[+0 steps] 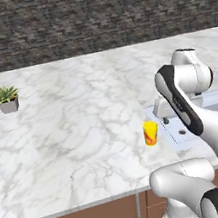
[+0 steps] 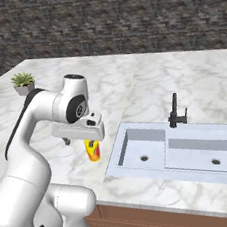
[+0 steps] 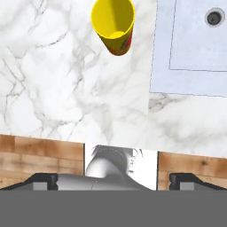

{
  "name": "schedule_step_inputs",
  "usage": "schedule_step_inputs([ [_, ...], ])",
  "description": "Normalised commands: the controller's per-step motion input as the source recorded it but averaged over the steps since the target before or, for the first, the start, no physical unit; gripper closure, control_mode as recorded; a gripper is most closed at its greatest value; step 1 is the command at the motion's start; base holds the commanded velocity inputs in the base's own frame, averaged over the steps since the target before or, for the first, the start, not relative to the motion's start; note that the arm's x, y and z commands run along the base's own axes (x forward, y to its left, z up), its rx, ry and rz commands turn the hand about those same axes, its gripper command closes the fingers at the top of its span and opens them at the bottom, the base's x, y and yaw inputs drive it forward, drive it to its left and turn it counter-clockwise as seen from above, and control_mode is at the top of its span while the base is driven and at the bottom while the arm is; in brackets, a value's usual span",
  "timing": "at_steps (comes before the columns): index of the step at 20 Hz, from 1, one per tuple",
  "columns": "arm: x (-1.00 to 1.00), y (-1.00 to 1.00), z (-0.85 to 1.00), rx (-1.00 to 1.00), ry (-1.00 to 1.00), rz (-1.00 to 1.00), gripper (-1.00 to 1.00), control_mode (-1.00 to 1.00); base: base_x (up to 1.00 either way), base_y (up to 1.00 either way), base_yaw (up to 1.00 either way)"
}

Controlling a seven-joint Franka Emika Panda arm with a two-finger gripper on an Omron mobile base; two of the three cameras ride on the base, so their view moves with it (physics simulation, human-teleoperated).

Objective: Pick the cup and bowl from the counter and place them on the counter next to the sink.

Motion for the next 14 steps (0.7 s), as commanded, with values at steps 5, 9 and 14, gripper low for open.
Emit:
schedule_step_inputs([
  [5, 0.00, 0.00, 0.00, 0.00, 0.00, 0.00, -1.00, -1.00, 0.00, 0.00, 0.00],
  [9, 0.00, 0.00, 0.00, 0.00, 0.00, 0.00, -1.00, 1.00, -0.03, 0.00, 0.00],
  [14, 0.00, 0.00, 0.00, 0.00, 0.00, 0.00, -1.00, 1.00, -0.88, 0.06, 0.00],
])
